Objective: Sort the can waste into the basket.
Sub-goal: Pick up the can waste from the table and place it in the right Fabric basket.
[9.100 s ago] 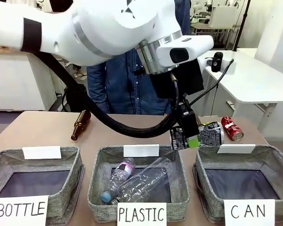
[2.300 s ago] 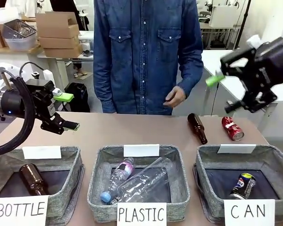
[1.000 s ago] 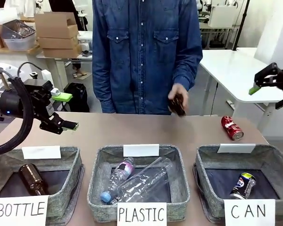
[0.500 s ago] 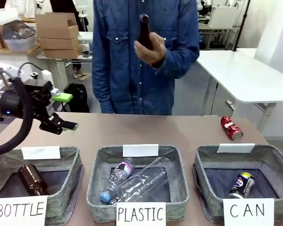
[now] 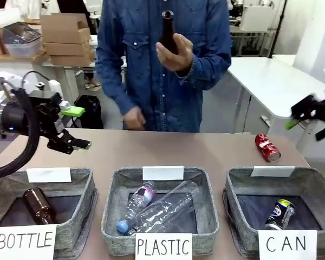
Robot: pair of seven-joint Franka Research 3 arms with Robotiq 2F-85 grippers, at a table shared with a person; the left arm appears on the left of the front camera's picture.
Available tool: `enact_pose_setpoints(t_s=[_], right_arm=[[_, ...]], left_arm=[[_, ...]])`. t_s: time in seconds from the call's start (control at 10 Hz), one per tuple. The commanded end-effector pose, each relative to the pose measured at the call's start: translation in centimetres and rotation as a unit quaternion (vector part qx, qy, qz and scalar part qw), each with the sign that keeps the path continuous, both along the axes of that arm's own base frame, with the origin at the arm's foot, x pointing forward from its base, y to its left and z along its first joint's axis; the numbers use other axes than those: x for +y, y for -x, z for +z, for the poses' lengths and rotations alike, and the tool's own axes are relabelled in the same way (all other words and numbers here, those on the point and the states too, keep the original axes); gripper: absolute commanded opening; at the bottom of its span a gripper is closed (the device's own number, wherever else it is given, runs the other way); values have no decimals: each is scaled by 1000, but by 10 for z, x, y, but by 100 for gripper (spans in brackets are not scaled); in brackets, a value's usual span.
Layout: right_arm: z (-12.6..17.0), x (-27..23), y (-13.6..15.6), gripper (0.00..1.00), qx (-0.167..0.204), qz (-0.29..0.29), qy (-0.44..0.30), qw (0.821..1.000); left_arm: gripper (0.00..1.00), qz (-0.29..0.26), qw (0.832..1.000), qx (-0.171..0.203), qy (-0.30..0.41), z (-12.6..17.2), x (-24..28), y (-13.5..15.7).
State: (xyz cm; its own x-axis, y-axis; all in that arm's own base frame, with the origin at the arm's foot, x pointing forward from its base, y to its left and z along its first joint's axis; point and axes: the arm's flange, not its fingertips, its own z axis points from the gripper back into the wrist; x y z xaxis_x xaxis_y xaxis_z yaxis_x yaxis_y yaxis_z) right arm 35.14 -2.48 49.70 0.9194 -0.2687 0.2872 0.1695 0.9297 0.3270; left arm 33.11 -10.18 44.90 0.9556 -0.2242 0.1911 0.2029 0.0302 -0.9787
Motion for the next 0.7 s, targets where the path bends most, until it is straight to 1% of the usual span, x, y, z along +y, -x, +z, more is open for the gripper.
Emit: enact_pose_setpoints(t_s=[0.0, 0.1, 0.2, 0.3, 0.5, 0.6], right_arm=[[-19, -17, -61, 100, 2, -11, 23, 1000], [-39, -22, -80, 100, -7, -20, 36, 999], [-62, -28, -101, 100, 19, -13, 26, 999], [-46, -10, -60, 100, 7, -15, 28, 999], [-46, -10, -60, 100, 7, -15, 28, 999], [-62, -18, -82, 100, 15, -22, 29, 999]], left_arm=[[100, -8, 1000, -8, 2, 1, 3, 1], [100, -8, 1000, -8, 2, 1, 3, 1], [100, -8, 1000, -8, 2, 1, 3, 1], [100, -8, 1000, -8, 2, 1, 3, 1], [100, -8, 1000, -8, 2, 1, 3, 1], [100, -8, 1000, -8, 2, 1, 3, 1]])
